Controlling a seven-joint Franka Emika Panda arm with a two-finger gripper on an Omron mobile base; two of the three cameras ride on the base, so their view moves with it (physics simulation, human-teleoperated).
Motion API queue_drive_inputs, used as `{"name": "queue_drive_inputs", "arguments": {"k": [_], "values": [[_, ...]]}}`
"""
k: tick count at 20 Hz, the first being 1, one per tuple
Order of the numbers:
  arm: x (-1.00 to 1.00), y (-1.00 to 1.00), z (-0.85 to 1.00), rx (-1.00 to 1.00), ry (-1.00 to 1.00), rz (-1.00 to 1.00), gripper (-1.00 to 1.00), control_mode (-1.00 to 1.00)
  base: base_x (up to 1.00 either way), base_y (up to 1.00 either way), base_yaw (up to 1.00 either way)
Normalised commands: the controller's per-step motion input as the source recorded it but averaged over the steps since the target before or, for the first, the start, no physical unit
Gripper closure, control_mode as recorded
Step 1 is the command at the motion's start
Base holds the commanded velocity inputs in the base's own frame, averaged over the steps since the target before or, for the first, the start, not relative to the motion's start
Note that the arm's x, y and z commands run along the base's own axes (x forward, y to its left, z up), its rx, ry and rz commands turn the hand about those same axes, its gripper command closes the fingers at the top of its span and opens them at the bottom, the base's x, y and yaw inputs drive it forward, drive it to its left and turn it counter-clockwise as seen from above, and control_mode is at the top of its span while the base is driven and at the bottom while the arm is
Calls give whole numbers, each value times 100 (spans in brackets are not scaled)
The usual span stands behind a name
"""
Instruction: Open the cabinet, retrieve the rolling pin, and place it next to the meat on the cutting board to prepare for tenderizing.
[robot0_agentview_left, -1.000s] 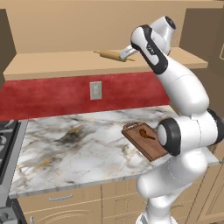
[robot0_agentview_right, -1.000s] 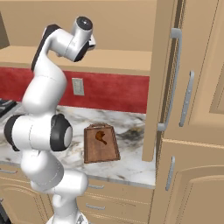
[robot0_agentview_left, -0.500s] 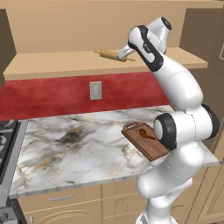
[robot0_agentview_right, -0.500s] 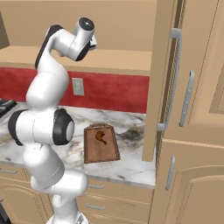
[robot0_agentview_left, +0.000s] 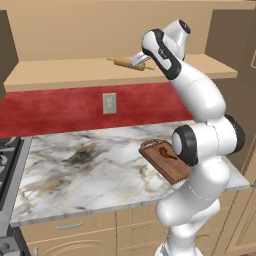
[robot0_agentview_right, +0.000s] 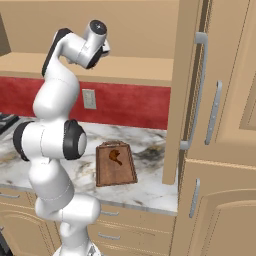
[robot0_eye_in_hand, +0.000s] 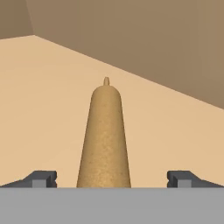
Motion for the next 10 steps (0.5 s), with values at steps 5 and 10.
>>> {"name": "queue_drive_inputs", "arguments": {"k": [5, 10], "values": [[4, 16, -5, 0, 0, 0, -100, -100, 0, 0, 0], [1, 16, -10, 0, 0, 0, -100, -100, 0, 0, 0]]}}
